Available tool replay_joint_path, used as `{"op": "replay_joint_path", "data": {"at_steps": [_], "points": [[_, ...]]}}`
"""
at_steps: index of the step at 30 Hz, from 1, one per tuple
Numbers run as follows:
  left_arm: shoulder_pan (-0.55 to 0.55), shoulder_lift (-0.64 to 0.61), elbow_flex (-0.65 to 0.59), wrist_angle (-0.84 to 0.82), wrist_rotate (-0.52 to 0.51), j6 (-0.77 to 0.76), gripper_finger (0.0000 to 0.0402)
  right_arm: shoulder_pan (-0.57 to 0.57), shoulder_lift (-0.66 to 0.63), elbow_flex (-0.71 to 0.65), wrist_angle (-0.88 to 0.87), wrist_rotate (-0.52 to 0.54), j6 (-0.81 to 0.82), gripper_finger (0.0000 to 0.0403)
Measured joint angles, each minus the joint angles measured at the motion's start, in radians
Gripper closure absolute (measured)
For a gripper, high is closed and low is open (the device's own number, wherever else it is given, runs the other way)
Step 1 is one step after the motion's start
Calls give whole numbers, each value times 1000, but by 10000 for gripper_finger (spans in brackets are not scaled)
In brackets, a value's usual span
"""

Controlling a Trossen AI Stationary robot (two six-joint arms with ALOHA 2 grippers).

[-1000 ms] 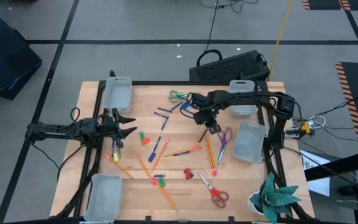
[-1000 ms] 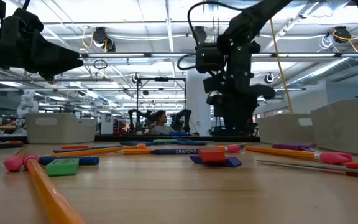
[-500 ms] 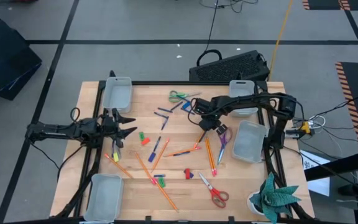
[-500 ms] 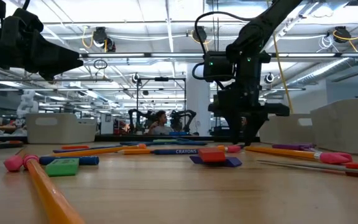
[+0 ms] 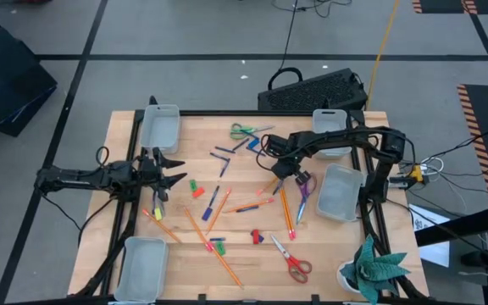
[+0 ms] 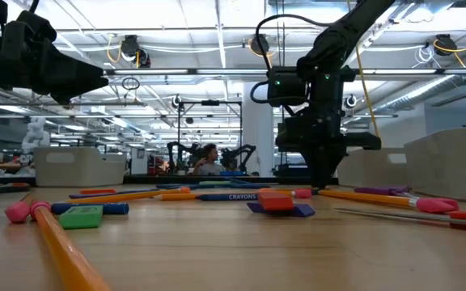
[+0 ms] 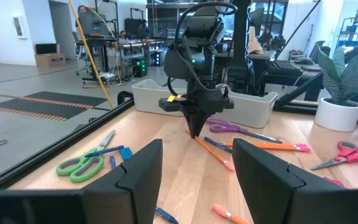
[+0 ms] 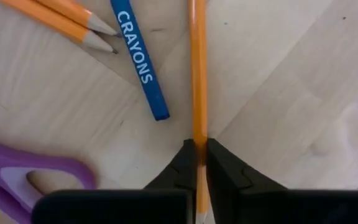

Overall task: Sort crayons/erasers/pens/pencils in bins
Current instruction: Put the orange pencil into the top right gray bin

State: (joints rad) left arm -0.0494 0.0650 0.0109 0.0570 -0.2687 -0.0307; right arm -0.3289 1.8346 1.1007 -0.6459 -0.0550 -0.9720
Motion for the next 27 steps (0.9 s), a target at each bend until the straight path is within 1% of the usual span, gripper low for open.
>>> {"op": "replay_joint_path", "data": {"at_steps": [5,7,10,15,21,27], "points": [[0,0,0,0,0,0,204,3,-31,-4,-15,3,116,367],[0,0,0,0,0,0,204,3,-42,-4,-22,2,168,362],[0,0,0,0,0,0,204,4,-54,-6,-32,1,252,364],[0,0,0,0,0,0,204,3,-54,-5,-44,2,364,382],[0,0,0,0,0,0,204,3,-54,-3,-42,2,384,387],[0,0,0,0,0,0,204,3,-54,-3,-39,2,385,357]]}}
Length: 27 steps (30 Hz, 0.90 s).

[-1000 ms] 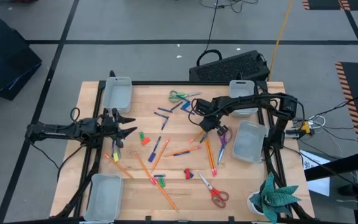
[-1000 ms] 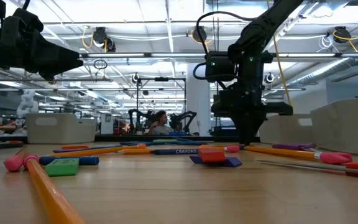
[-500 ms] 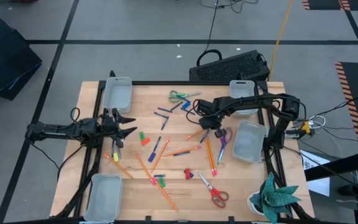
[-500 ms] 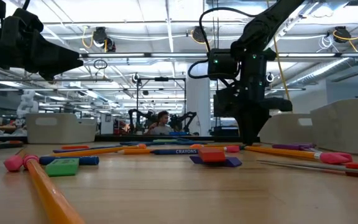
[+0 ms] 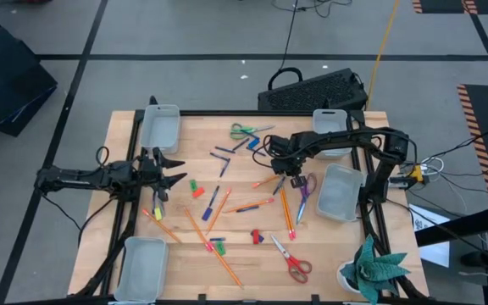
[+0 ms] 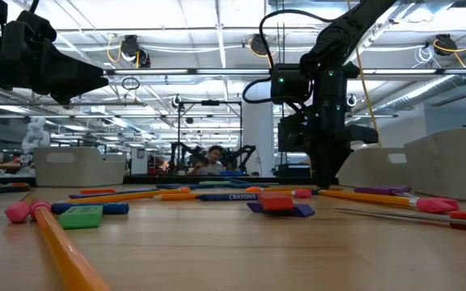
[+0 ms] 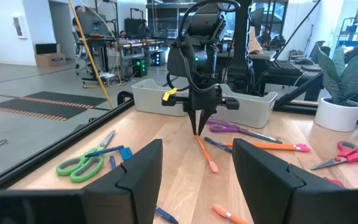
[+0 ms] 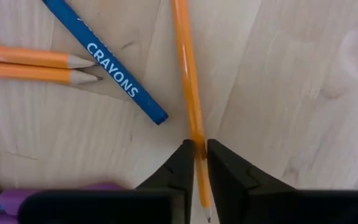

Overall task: Sort crayons/erasers/pens/pencils in bins
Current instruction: Put the orange pencil into the top right gray bin

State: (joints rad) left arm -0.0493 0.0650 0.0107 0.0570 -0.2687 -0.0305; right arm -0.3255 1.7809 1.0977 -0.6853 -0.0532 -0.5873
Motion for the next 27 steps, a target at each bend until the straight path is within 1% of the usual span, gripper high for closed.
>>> {"op": "replay_joint_path", "data": {"at_steps": [5,14,17,27], "points": [[0,0,0,0,0,0,204,0,0,0,0,-2,0,340],[0,0,0,0,0,0,204,0,-8,-67,43,0,20,343],[0,0,0,0,0,0,204,1,-7,-69,42,0,51,344],[0,0,0,0,0,0,204,19,-5,-71,42,8,50,345]]}}
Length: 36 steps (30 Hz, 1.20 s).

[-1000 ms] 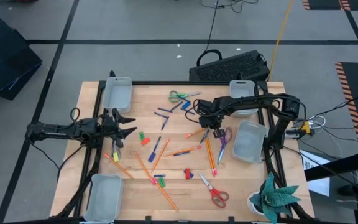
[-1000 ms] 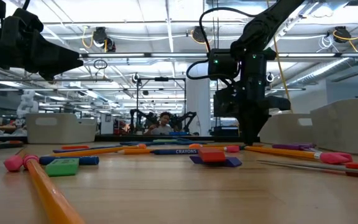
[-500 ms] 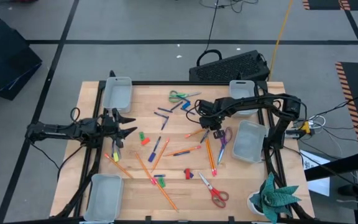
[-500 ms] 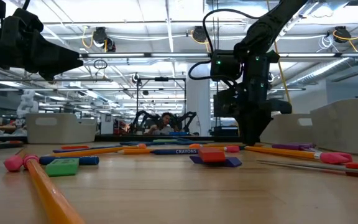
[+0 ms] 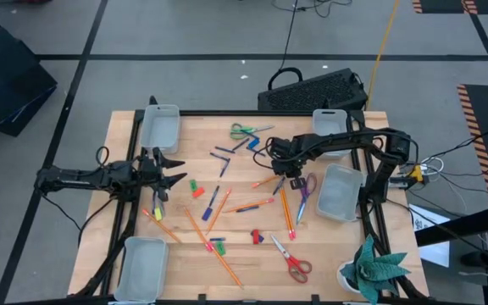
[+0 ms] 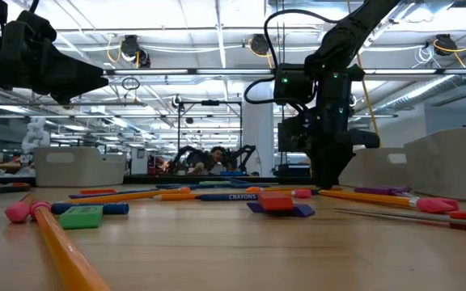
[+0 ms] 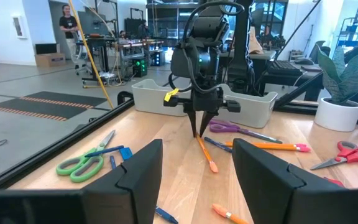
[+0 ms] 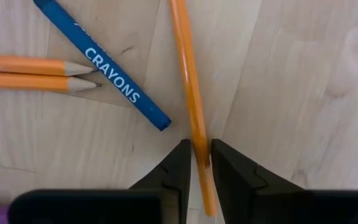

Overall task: Sort crayons/erasers/pens/pencils in bins
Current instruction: Put the orange pencil into the top right gray bin

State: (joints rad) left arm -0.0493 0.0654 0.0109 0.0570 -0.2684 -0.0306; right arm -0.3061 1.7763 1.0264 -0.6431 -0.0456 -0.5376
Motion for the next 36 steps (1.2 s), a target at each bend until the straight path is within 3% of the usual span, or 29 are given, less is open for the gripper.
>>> {"op": "replay_joint_path", "data": {"at_steps": [10,27,36], "points": [[0,0,0,0,0,0,204,0,1,-1,3,-4,2,390],[0,0,0,0,0,0,204,0,-5,-1,36,-6,22,386],[0,0,0,0,0,0,204,1,-106,-6,38,-11,93,386]]}}
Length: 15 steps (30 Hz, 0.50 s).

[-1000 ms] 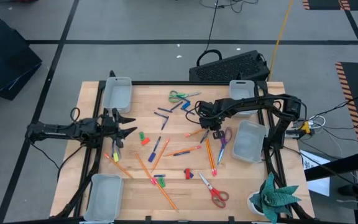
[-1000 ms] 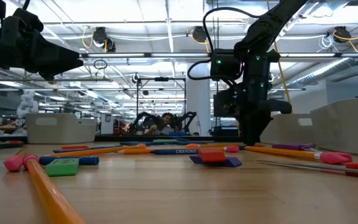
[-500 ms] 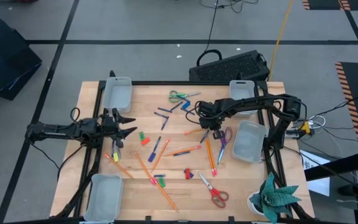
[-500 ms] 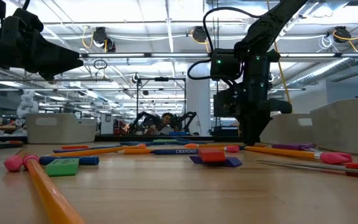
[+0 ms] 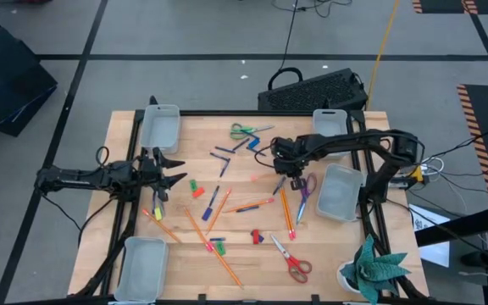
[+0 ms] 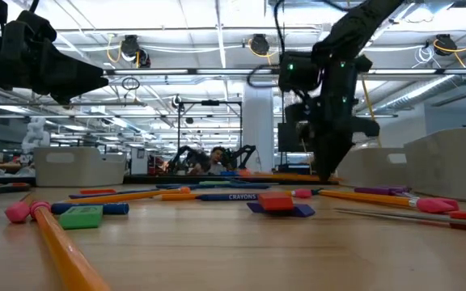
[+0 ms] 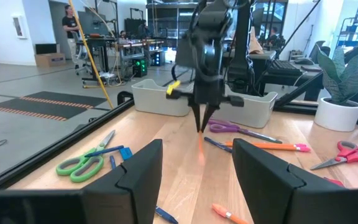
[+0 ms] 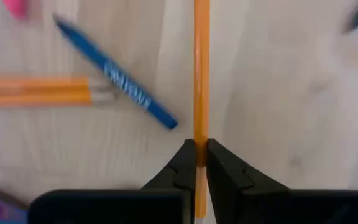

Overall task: Sort crayons/erasers/pens/pencils in bins
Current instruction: Put the orange pencil into the top right gray bin

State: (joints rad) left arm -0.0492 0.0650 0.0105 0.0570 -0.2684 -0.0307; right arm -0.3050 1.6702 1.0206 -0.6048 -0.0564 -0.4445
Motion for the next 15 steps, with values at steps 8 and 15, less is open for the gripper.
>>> {"op": "replay_joint_path", "data": {"at_steps": [8,15], "points": [[0,0,0,0,0,0,204,-14,-187,1,-3,117,219,384],[0,0,0,0,0,0,204,-132,-379,2,-26,365,479,383]]}}
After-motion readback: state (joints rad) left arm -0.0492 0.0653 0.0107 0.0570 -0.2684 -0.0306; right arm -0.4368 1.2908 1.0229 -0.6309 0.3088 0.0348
